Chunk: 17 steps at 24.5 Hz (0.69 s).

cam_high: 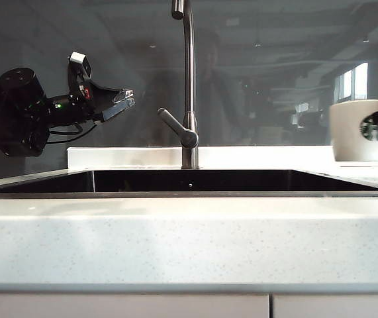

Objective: Pick up the mug next to the sink, go to the faucet to get some water, pour the water into the sink, and finally put the mug back to its place.

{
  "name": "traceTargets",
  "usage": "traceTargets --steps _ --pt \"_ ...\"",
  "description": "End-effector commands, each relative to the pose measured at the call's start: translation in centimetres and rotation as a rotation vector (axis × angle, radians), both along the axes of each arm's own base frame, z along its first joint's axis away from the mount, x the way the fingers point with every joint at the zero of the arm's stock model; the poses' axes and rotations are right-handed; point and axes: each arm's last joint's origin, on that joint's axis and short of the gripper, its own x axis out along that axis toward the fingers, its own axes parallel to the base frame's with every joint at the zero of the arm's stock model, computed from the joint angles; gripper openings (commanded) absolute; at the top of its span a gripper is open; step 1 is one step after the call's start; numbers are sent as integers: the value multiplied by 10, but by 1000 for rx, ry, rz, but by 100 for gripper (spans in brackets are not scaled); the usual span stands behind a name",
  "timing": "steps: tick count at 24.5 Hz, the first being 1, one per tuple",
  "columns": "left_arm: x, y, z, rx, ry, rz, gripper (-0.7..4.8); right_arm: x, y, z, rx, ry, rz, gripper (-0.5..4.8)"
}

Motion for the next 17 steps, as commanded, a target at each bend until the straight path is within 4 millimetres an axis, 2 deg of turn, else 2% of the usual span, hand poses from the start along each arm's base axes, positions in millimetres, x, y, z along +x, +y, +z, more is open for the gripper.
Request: traceTargets --steps 1,10,13,15,16,17 --pt "-3 0 6 -3 -39 1 240 1 -10 10 -25 -85 4 -9" --pt "-3 -2 6 -7 -39 0 241 8 -12 -7 -54 -63 67 -9" --pt "-3 -2 6 -8 -39 0 241 8 -12 -8 -54 -66 67 -2" --pt "-3 -3 6 -8 -40 -1 241 8 -12 -8 -54 -64 66 29" --pt "-3 -3 6 -8 -40 -1 241 8 -12 -8 -53 -59 64 77" --pt "-3 -3 6 -8 -40 -2 241 8 -12 -9 -52 -52 64 98"
